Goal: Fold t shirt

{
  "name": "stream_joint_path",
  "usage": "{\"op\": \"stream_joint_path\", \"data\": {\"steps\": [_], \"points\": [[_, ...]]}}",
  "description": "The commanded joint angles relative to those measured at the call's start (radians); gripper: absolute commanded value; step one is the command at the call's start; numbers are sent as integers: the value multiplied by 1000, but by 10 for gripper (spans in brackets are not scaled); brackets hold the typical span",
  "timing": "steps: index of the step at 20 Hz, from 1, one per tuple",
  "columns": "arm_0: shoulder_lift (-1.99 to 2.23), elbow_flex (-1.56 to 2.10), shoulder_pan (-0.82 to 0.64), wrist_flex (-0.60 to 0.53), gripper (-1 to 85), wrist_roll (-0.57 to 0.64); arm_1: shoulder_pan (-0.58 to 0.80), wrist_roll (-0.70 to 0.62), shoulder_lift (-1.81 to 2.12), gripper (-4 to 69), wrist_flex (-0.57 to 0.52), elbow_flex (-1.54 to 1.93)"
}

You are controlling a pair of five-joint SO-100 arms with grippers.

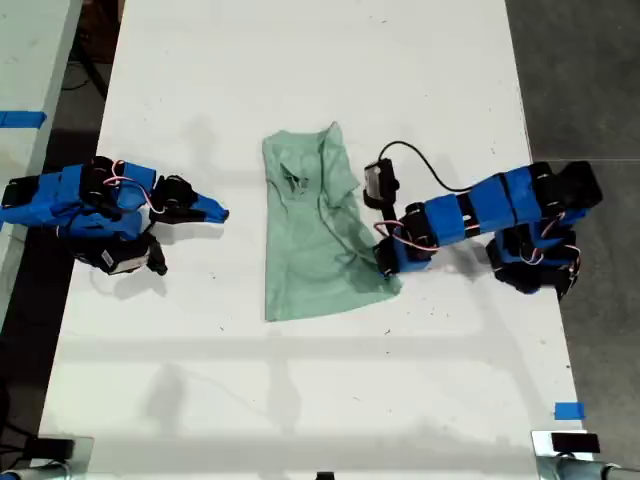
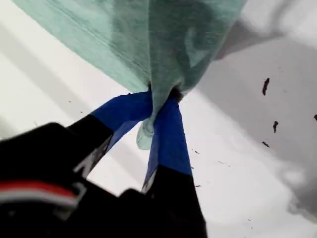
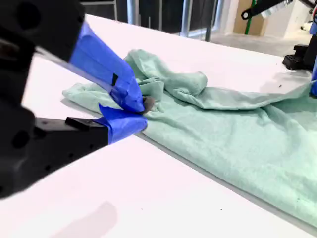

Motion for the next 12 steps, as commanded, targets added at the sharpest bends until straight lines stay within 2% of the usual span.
{"op": "stream_joint_path", "data": {"steps": [1,7,11,12], "points": [[6,18,2,2,4,6,-28,-40,-41,12,51,-216],[6,18,2,2,5,8,-63,-121,-357,12,58,-620],[6,18,5,2,6,9,-63,-156,-575,12,-26,-739],[6,18,5,2,6,9,-64,-158,-603,40,-49,-739]]}}
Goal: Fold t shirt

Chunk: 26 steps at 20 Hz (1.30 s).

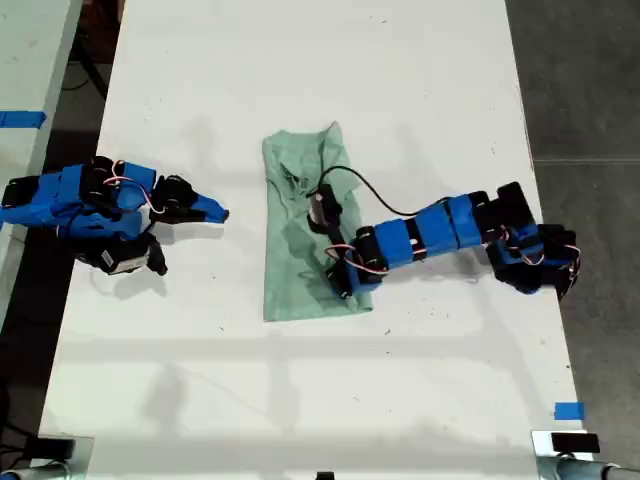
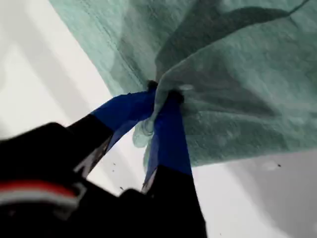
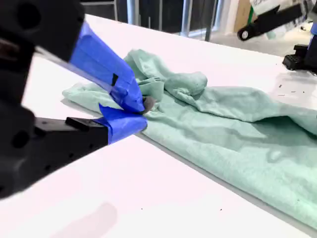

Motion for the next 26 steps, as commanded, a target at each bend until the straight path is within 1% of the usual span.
{"op": "stream_joint_path", "data": {"steps": [1,2,3,5,8,10,12,15,17,19,20,23,26], "points": [[6,18,5,2,7,9,-17,-21,-31,198,-60,-81],[6,18,6,2,7,9,-21,-31,-38,269,-64,-81],[6,18,6,2,7,9,-25,-41,-40,320,-67,-81],[6,18,5,2,8,9,-26,-63,-37,340,-69,-81],[6,18,8,2,8,8,-26,-72,-23,333,-55,-89],[6,18,8,2,8,8,-25,-74,9,326,-9,-97],[6,18,8,2,9,8,-25,-78,41,319,87,-166],[6,18,8,2,9,8,-21,-95,167,309,170,-178],[6,18,8,2,9,8,-8,-80,281,306,252,-149],[6,18,8,2,9,9,14,-37,411,293,365,-95],[6,18,8,2,9,9,29,-23,497,283,382,-20],[6,18,8,2,9,9,72,32,815,280,367,298],[6,18,8,2,10,9,123,77,1200,276,305,672]]}}
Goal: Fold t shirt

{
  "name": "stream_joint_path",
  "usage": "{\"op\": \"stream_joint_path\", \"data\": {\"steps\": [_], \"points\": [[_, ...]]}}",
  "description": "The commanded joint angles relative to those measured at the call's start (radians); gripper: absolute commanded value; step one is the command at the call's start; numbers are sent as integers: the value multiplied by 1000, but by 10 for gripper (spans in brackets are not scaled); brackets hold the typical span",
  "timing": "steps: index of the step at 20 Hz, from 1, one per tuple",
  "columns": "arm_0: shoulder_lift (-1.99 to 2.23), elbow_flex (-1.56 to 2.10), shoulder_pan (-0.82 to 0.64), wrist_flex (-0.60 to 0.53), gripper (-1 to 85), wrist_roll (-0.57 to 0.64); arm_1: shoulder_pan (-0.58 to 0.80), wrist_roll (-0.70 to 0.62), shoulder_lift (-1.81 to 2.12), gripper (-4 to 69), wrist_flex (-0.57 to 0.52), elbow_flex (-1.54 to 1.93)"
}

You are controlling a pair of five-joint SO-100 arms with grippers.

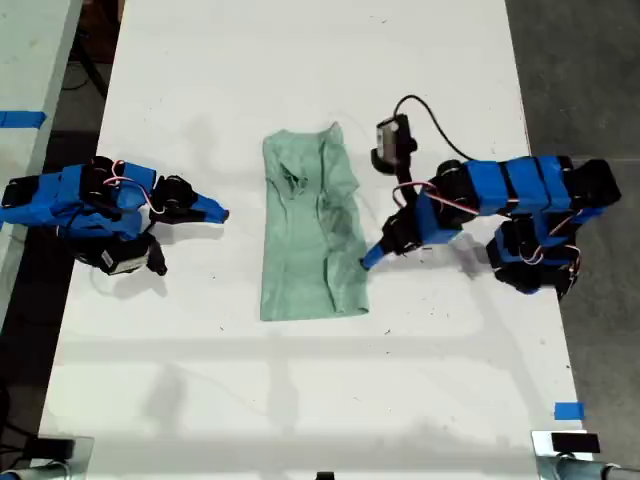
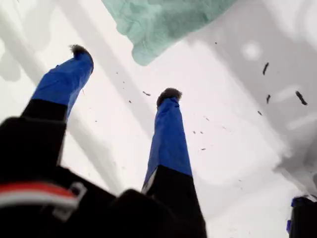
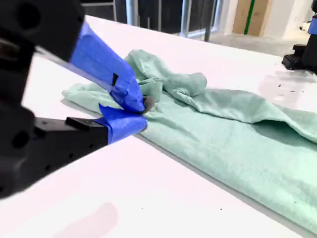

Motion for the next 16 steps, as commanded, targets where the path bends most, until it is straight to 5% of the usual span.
{"op": "stream_joint_path", "data": {"steps": [1,4,9,16], "points": [[6,18,6,2,10,3,49,40,442,268,-87,339],[6,18,3,2,10,0,67,83,914,248,-161,733],[6,18,-17,2,11,5,2,175,1476,232,-133,1160],[6,18,6,2,6,-3,26,124,1525,216,-150,1330]]}}
